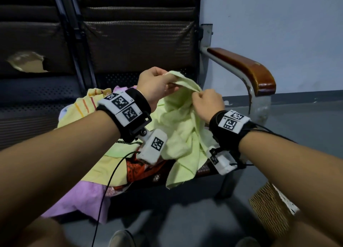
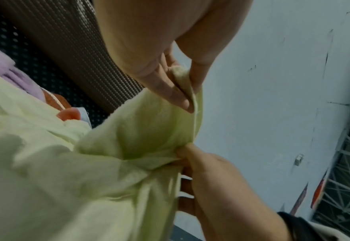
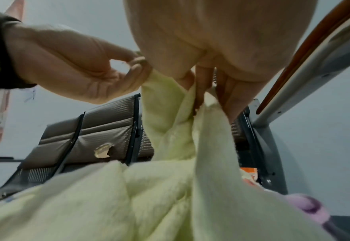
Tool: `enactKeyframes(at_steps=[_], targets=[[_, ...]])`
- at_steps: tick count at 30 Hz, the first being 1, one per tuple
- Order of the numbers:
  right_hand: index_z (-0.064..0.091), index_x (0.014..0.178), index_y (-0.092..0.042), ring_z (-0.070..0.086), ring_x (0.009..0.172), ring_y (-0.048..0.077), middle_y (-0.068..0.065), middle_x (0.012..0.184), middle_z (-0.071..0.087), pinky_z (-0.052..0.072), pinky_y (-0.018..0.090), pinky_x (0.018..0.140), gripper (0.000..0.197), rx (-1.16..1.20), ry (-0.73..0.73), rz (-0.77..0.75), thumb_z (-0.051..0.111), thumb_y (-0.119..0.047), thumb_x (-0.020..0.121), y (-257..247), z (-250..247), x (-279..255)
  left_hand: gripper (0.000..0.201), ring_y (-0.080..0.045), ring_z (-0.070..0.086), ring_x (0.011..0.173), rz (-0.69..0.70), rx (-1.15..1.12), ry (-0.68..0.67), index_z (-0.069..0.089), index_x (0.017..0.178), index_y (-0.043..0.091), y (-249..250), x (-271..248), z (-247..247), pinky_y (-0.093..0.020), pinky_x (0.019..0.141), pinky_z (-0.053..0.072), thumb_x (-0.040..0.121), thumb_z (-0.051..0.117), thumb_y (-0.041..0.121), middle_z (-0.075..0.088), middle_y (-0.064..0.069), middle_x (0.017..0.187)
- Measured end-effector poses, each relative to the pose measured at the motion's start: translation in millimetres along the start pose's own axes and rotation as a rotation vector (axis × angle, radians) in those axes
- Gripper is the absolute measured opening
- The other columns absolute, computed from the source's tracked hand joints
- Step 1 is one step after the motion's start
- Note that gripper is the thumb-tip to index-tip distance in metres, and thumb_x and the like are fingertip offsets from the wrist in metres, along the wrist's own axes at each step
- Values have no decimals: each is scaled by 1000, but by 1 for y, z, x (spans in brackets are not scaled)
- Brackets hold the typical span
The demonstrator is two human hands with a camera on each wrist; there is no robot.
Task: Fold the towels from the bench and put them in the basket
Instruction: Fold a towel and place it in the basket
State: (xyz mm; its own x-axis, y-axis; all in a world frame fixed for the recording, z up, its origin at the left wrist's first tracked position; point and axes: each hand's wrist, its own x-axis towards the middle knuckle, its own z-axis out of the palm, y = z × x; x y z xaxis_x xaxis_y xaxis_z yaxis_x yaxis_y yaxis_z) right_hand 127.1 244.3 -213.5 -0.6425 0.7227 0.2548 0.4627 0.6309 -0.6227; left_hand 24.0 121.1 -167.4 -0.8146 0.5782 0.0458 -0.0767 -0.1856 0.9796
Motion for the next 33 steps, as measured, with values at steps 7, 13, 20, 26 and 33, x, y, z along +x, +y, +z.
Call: enactKeyframes(at_steps=[7, 13, 20, 26, 33], targets=[[64, 72, -11, 63, 72, 22, 6, 73, 66, 52, 38, 72, 36, 581, -132, 108, 46, -29, 97, -7, -2, 7, 37, -23, 61, 72, 97, 348, 235, 46, 65, 21, -8, 10, -34, -50, 77, 61, 66, 82, 12, 51, -3, 68], [60, 68, -16, 59, 66, 15, -7, 66, 58, 44, 29, 59, 34, -8, -252, -271, 76, -44, 80, -6, -9, 2, 18, -12, 54, 43, 186, 304, 400, 41, 59, 23, 6, 22, -50, -38, 53, 56, 67, 57, 21, 47, 0, 61], [70, 71, -2, 55, 60, 22, 6, 60, 55, 43, 30, 54, 39, -256, -283, -170, 62, -35, 91, -8, -29, 6, 10, -34, 71, 87, 162, 234, 447, 53, 81, 25, 4, 28, -62, -46, 73, 62, 76, 56, 17, 62, -2, 88], [44, 59, -10, 45, 59, 22, 5, 62, 45, 34, 26, 48, 28, -485, -495, -119, 58, -14, 83, -18, -34, 3, 28, -24, 72, 85, 119, 111, 380, 69, 103, 14, -9, 35, -62, -28, 60, 58, 94, 43, 4, 71, -12, 98], [43, 60, -8, 42, 61, 22, 7, 68, 44, 30, 35, 57, 32, -51, -270, 76, 41, -7, 92, -10, -37, 16, 17, -22, 57, 98, -11, 75, 278, 64, 105, 15, -4, 32, -60, -16, 64, 46, 91, 59, 8, 59, 1, 98]])
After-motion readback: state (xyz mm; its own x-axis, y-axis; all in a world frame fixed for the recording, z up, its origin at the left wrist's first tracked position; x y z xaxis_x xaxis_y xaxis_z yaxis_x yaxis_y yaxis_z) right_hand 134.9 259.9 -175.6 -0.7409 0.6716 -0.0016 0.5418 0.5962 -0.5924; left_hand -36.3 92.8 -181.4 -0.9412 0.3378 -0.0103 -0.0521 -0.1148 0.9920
